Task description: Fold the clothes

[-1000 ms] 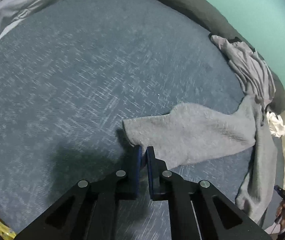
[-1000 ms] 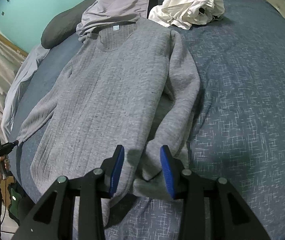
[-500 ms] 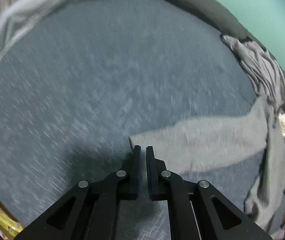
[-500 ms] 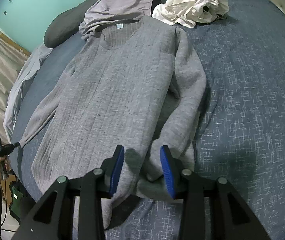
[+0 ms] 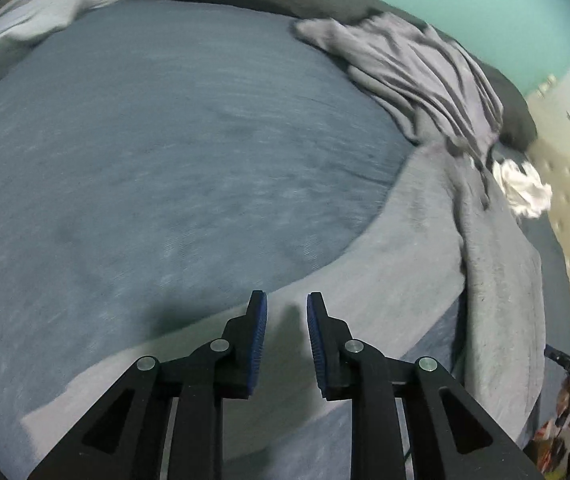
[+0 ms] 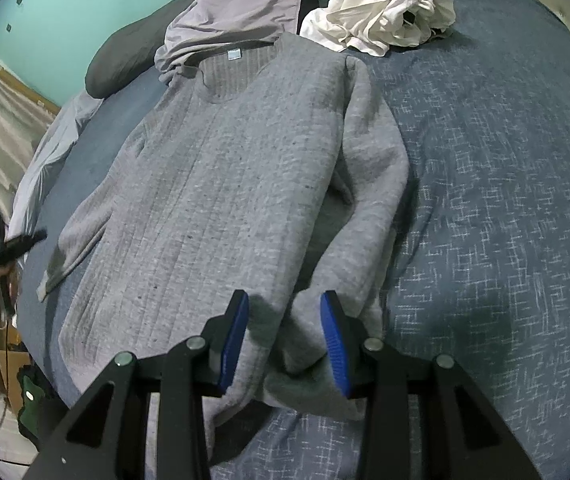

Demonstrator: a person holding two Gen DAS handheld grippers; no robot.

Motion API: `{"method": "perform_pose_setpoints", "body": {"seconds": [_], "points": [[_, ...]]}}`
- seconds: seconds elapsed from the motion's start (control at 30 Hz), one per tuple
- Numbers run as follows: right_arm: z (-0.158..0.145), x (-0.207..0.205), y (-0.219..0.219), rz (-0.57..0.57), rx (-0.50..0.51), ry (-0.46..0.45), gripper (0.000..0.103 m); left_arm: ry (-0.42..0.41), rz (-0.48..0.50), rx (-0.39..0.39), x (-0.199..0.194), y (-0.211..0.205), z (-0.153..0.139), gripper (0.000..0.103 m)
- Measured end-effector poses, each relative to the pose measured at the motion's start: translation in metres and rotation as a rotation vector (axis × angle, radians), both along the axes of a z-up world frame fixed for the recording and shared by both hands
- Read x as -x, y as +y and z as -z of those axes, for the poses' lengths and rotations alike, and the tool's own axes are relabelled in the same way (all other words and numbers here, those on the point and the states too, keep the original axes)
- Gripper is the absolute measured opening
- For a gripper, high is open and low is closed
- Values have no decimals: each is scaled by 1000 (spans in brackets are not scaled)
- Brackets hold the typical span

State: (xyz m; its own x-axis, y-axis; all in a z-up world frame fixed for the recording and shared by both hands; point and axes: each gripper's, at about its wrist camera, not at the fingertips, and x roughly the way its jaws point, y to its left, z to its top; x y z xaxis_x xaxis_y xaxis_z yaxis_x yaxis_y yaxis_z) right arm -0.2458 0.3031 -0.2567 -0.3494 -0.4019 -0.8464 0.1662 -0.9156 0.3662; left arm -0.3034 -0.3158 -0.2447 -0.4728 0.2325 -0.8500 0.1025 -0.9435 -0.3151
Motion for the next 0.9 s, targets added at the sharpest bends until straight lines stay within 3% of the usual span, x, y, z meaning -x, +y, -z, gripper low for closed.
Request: {"method": "perform_pose_setpoints", "body": {"seconds": [0.3, 0.5, 0.67, 0.73, 0.9], "points": [[12, 10, 10, 2, -11, -5, 38, -44, 75, -14, 67, 53, 31, 23], [16, 15, 12, -3, 1, -10, 38, -77, 89, -50, 85, 67, 44, 26], [18, 18, 11, -9, 4, -12, 38, -99, 116, -31, 91, 77, 54, 24], [18, 18, 11, -10, 3, -12, 38, -94, 121, -34, 91, 79, 55, 8], [18, 18, 10, -8, 4, -13, 38, -73, 128, 0, 87, 85, 51, 4]]}}
